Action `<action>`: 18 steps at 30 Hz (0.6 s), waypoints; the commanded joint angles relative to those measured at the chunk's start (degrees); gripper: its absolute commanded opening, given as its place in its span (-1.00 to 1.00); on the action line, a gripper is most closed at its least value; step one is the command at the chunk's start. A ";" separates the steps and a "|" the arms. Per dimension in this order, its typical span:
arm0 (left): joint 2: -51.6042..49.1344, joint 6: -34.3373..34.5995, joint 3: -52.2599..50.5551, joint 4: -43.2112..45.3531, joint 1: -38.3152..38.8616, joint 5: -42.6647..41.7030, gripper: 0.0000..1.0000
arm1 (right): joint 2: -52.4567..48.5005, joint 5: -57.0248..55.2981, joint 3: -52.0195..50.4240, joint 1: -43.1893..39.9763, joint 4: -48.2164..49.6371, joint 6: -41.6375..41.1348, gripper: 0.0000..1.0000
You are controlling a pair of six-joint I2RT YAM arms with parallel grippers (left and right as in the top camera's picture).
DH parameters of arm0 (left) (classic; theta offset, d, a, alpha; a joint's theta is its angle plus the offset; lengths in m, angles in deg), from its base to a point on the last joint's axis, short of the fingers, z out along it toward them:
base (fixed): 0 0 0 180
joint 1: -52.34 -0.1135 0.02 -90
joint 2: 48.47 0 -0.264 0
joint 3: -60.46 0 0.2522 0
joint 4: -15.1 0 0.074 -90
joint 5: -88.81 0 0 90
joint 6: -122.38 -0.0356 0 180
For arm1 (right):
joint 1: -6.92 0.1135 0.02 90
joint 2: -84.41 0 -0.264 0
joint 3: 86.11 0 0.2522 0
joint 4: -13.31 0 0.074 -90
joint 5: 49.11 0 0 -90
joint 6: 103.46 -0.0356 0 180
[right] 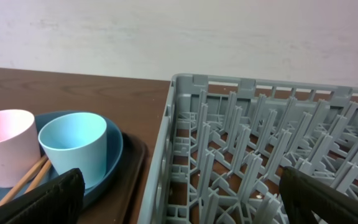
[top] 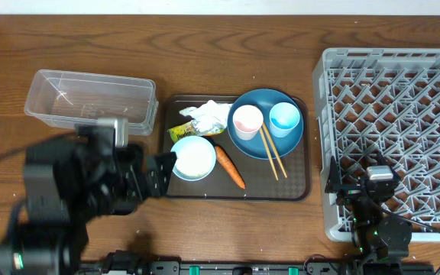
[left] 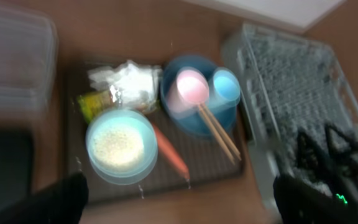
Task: Sort waste into correct bins and load items into the dishwasher rack
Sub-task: 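Reach the left gripper to the light-blue rice bowl and grasp its rim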
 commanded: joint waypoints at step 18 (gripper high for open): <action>-23.54 11.58 7.69 -14.08 9.44 18.18 -0.17 | 0.02 0.04 -0.09 0.02 -0.24 0.22 0.98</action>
